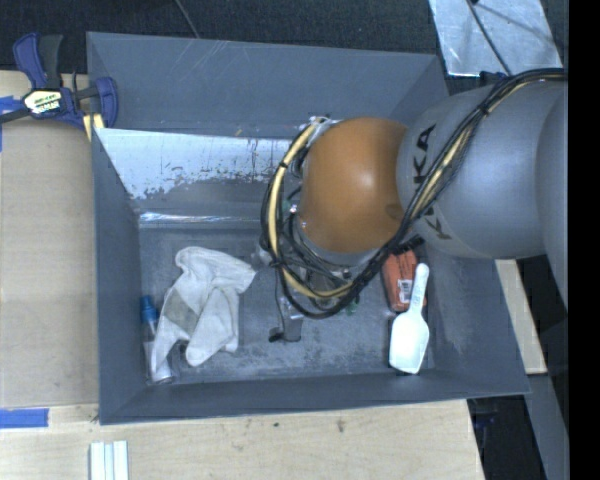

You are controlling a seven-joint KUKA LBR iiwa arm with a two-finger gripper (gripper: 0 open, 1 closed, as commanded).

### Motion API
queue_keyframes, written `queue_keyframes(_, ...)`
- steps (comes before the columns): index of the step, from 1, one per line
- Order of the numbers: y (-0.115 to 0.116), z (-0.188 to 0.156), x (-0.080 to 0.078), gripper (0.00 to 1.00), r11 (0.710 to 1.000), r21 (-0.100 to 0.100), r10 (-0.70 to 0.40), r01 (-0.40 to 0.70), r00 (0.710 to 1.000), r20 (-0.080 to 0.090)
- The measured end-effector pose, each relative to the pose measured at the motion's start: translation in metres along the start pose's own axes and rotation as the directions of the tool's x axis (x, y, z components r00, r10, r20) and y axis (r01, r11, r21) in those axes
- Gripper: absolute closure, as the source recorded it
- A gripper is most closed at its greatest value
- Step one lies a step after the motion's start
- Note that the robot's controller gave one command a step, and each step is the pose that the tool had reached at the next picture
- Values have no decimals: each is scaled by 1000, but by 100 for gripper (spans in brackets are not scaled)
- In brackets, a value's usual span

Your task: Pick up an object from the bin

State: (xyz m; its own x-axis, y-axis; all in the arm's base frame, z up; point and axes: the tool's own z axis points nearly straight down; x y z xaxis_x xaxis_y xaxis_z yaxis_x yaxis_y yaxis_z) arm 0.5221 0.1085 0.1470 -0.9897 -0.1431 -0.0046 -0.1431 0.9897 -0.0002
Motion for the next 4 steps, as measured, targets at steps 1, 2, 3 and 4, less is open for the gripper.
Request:
queue_keyframes(1, 56, 12, -68, 0, 995, -3, -102, 102, 995, 4)
queue_keyframes(2, 42, 33, -61, 0, 922, -1, -386, 386, 922, 1)
queue_keyframes(3, 67, 78, -82, 0, 857, 0, -516, 516, 857, -1)
queue_keyframes(4, 55, 72, -67, 100, 733, 2, -680, 680, 733, 12)
